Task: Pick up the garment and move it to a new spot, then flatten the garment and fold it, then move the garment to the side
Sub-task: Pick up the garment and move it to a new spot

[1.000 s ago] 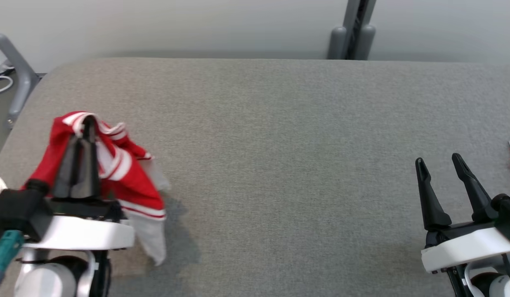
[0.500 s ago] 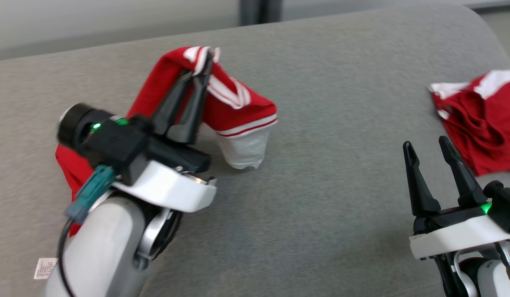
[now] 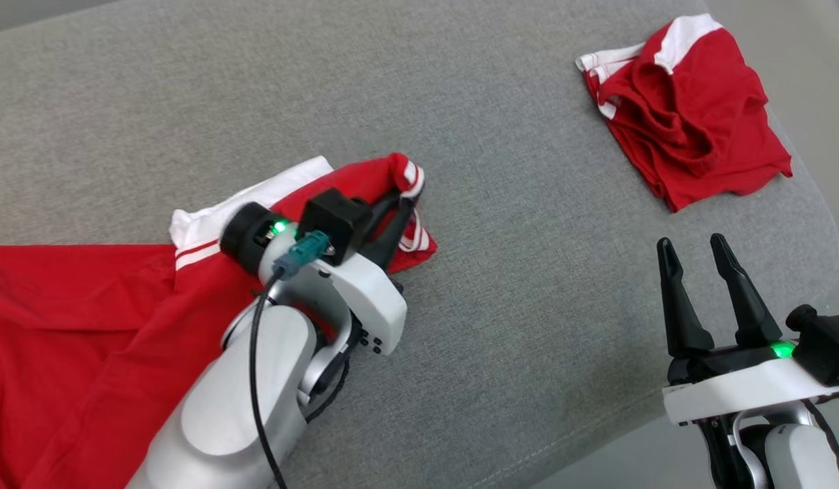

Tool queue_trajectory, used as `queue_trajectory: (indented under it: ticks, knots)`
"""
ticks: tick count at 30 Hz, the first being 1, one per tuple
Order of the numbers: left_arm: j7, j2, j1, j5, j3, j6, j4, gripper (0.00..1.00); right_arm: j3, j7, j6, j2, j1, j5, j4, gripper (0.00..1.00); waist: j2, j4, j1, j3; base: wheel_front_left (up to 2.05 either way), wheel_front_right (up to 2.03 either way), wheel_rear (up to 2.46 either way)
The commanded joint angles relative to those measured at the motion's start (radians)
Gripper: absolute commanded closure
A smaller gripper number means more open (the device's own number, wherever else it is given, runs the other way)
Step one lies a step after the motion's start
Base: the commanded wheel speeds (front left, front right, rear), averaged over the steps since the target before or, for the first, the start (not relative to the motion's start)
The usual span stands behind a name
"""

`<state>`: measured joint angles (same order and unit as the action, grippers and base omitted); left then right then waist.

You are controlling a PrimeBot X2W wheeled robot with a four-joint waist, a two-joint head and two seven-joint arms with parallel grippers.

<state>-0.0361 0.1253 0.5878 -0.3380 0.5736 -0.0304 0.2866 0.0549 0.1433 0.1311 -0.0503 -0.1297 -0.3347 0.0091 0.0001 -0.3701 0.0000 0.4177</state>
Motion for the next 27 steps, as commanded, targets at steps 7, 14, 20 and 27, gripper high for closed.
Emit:
queue_trajectory:
  ticks: [7, 14, 20, 27]
  knots:
    - [0.056, -0.027, 0.016, -0.007, 0.037, -0.022, 0.053, 0.00, -0.011, 0.023, -0.001, -0.002, -0.031, 0.004, 0.033, 0.00, -0.0001, 0.042, 0.0000, -0.003, 0.00, 0.00, 0.00]
    - [0.161, -0.030, -0.035, -0.020, 0.008, 0.025, -0.028, 0.00, -0.051, 0.009, -0.001, -0.003, -0.032, 0.036, 0.039, 0.00, -0.0001, 0.130, 0.0000, -0.070, 0.00, 0.00, 0.00]
    - [0.211, -0.002, -0.087, -0.047, -0.077, 0.103, -0.088, 0.00, -0.071, -0.011, -0.001, -0.003, -0.016, 0.054, 0.028, 0.00, -0.0001, 0.182, 0.0000, -0.122, 0.00, 0.00, 0.00]
    - [0.263, 0.048, -0.179, -0.098, -0.227, 0.202, -0.135, 0.00, -0.098, -0.035, -0.001, -0.003, 0.006, 0.070, 0.015, 0.00, -0.0001, 0.244, 0.0000, -0.170, 0.00, 0.00, 0.00]
